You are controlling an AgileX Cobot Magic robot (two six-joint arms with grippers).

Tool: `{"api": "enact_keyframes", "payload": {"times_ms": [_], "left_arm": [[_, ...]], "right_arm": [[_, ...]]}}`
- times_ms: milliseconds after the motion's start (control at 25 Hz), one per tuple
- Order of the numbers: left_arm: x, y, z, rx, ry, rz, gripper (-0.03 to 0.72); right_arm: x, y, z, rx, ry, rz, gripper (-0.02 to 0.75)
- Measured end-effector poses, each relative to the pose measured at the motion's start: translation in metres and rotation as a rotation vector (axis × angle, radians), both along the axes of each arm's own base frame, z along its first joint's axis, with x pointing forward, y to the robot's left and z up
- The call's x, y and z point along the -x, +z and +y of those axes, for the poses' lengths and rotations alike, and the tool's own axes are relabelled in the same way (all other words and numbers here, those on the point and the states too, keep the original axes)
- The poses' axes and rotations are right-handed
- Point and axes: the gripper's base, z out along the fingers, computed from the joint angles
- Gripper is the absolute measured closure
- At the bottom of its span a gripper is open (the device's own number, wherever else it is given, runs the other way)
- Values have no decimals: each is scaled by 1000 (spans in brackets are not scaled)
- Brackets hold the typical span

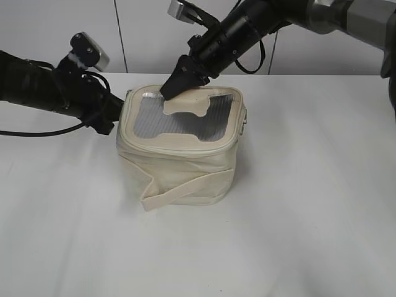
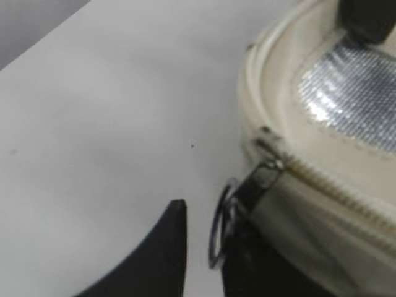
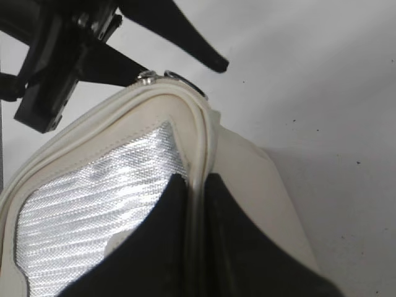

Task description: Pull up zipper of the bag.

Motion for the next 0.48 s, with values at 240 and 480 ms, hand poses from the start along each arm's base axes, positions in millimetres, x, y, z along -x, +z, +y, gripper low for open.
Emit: {"api": "enact_keyframes", "payload": {"times_ms": [240, 480], "left_arm": [[1, 1, -1, 0, 41, 30, 677], [27, 22, 14, -17, 139, 34, 679]], "right_arm": [[0, 0, 0, 8, -23, 25, 675], [-2, 0, -1, 10, -86, 67, 679]]}}
